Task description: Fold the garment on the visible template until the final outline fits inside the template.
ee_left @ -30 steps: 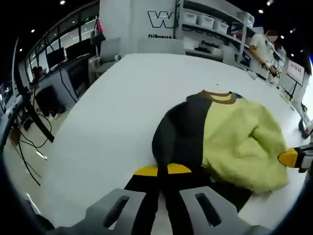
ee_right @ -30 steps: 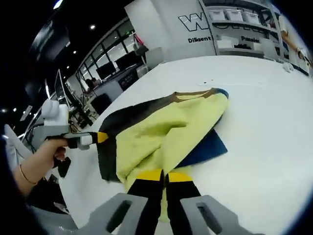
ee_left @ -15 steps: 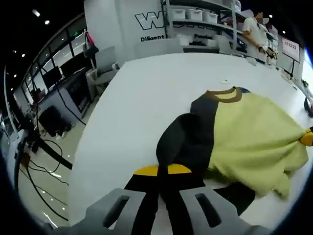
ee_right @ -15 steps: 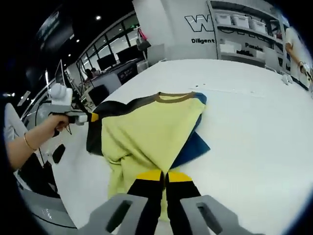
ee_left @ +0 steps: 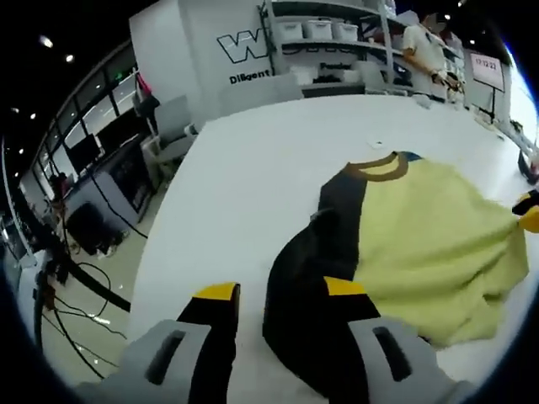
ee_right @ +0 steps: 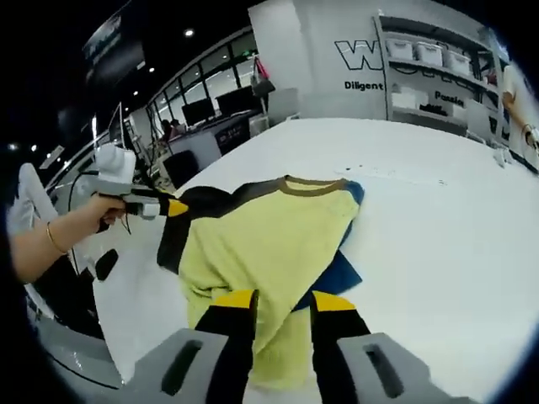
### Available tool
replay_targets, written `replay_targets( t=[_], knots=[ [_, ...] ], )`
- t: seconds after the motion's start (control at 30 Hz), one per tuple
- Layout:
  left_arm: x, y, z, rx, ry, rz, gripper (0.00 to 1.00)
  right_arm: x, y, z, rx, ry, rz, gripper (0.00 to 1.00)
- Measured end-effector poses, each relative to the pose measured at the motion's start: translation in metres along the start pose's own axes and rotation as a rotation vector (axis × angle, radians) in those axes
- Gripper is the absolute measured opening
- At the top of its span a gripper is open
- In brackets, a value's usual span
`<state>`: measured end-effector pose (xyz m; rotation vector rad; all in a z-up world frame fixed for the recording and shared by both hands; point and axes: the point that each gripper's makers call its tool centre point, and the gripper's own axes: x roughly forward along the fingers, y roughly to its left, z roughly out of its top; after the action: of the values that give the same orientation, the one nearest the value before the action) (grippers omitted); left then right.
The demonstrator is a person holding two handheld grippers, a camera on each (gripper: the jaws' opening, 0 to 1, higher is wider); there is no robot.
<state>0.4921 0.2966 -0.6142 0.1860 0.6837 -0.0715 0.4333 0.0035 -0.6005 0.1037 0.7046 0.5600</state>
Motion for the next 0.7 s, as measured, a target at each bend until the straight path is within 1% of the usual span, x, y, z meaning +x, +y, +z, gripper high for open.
replay_targets(
  t=[0.07, 0.1, 0.17, 0.2, 0.23, 0.27, 0.33, 0.4, 0.47, 0.6, 0.63, 0.67, 0.7],
  knots=[
    [-0.012, -0.015, -0.001, -0.030, -0.024, -0.034, 0.46, -0.006, -0.004, -0.001, 0.004, -0.004, 0.000, 0.29],
    [-0.014, -0.017, -0.001, -0.032, -0.025, -0.039, 0.49, -0.007, -0.006, -0.002, 0.005, -0.004, -0.004, 0.29],
    [-0.023, -0.029, -0.006, -0.041, -0.022, -0.060, 0.52, -0.012, -0.011, -0.006, 0.008, -0.001, -0.017, 0.31],
    [-0.025, -0.032, -0.006, -0.042, -0.025, -0.068, 0.55, -0.014, -0.013, -0.007, 0.007, 0.000, -0.022, 0.32],
    [-0.032, -0.041, -0.009, -0.053, -0.026, -0.085, 0.56, -0.017, -0.016, -0.010, 0.007, 0.002, -0.027, 0.32],
    [-0.036, -0.046, -0.010, -0.056, -0.028, -0.096, 0.58, -0.018, -0.017, -0.012, 0.006, 0.006, -0.028, 0.33],
    [-0.043, -0.054, -0.011, -0.083, -0.040, -0.112, 0.62, -0.020, -0.020, -0.016, -0.008, 0.014, -0.035, 0.35],
    [-0.049, -0.065, -0.015, -0.094, -0.045, -0.134, 0.65, -0.021, -0.022, -0.023, -0.030, 0.034, -0.032, 0.36],
    [-0.057, -0.078, -0.020, -0.092, -0.048, -0.161, 0.66, -0.021, -0.023, -0.028, -0.043, 0.047, -0.029, 0.37],
    [-0.064, -0.087, -0.027, -0.113, -0.042, -0.182, 0.67, -0.018, -0.023, -0.036, -0.076, 0.075, -0.019, 0.34],
    [-0.067, -0.095, -0.029, -0.117, -0.038, -0.200, 0.67, -0.016, -0.023, -0.038, -0.084, 0.075, -0.015, 0.34],
    [-0.068, -0.097, -0.030, -0.119, -0.036, -0.204, 0.67, -0.015, -0.023, -0.039, -0.089, 0.078, -0.012, 0.33],
    [-0.072, -0.104, -0.032, -0.110, -0.038, -0.217, 0.67, -0.012, -0.023, -0.042, -0.105, 0.085, -0.011, 0.33]
  ],
)
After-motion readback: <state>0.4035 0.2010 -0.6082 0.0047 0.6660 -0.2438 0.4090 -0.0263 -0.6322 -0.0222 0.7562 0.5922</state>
